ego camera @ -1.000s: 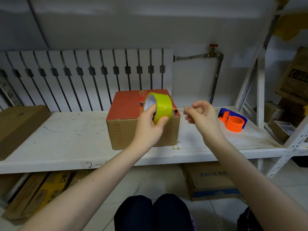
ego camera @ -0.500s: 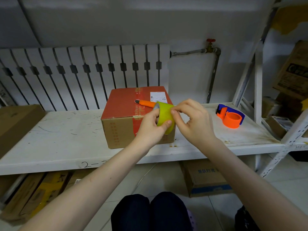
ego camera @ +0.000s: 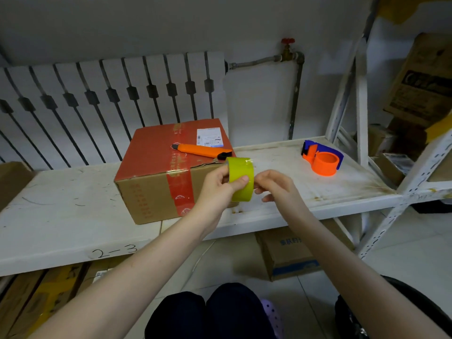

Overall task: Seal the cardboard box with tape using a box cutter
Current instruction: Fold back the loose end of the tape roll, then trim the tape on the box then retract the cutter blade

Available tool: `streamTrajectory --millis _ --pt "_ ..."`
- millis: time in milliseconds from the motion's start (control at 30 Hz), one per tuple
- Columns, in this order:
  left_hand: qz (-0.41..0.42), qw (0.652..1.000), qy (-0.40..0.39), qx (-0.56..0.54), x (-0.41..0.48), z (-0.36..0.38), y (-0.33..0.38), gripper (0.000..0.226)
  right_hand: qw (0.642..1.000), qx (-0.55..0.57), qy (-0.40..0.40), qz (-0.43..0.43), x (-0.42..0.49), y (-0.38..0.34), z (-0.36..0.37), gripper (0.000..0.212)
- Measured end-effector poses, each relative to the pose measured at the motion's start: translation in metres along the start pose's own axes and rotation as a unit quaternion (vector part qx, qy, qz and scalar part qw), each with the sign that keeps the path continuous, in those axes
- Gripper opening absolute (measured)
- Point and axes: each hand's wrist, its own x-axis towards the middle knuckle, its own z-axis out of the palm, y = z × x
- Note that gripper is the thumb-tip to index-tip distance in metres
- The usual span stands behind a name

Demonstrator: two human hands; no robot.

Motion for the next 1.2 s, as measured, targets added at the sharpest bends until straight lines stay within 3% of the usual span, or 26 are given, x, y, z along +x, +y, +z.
streamTrajectory --millis 67,133,233,333,433,567,733,867,1000,1100,1200 --pt "-0.003 0.999 0.005 -0.034 0.009 0.009 -0.002 0.021 0.995 -0.08 -0.034 -0.058 -0.002 0.011 -0.001 0.013" --pt "0.009 0.999 0.002 -0.05 0.018 0.018 -0.002 0.019 0.987 -0.12 -0.008 -0.102 0.002 0.018 -0.007 0.013" --pt "0.05 0.996 0.014 0.07 0.037 0.026 -0.002 0.016 0.981 -0.131 0.058 -0.134 0.017 0.027 -0.026 0.01" --pt "0.105 0.968 0.048 0.224 0.058 0.021 0.002 0.02 0.968 -0.19 0.124 -0.104 0.037 0.052 -0.051 0.009" --pt "0.191 0.903 0.06 0.381 0.071 0.011 0.009 0.012 0.926 -0.324 0.186 -0.057 0.062 0.091 -0.079 0.02" --pt "0.234 0.823 0.084 0.51 0.089 -0.004 0.009 0.009 0.886 -0.429 0.173 -0.015 0.094 0.125 -0.095 0.03" --pt "0.231 0.799 0.1 0.546 0.097 -0.012 0.005 0.01 0.839 -0.522 0.147 0.046 0.128 0.148 -0.099 0.033" --pt "0.226 0.796 0.109 0.55 0.103 -0.019 0.0 0.009 0.802 -0.572 0.136 0.108 0.154 0.161 -0.1 0.023" --pt "0.224 0.806 0.108 0.537 0.104 -0.026 -0.002 0.007 0.828 -0.532 0.121 0.129 0.157 0.149 -0.096 0.034" --pt "0.226 0.819 0.108 0.517 0.1 -0.029 -0.001 0.008 0.879 -0.449 0.16 0.021 0.147 0.117 -0.065 0.035" --pt "0.22 0.823 0.124 0.508 0.093 -0.037 0.003 0.011 0.92 -0.325 0.187 -0.112 0.136 0.063 -0.027 0.021"
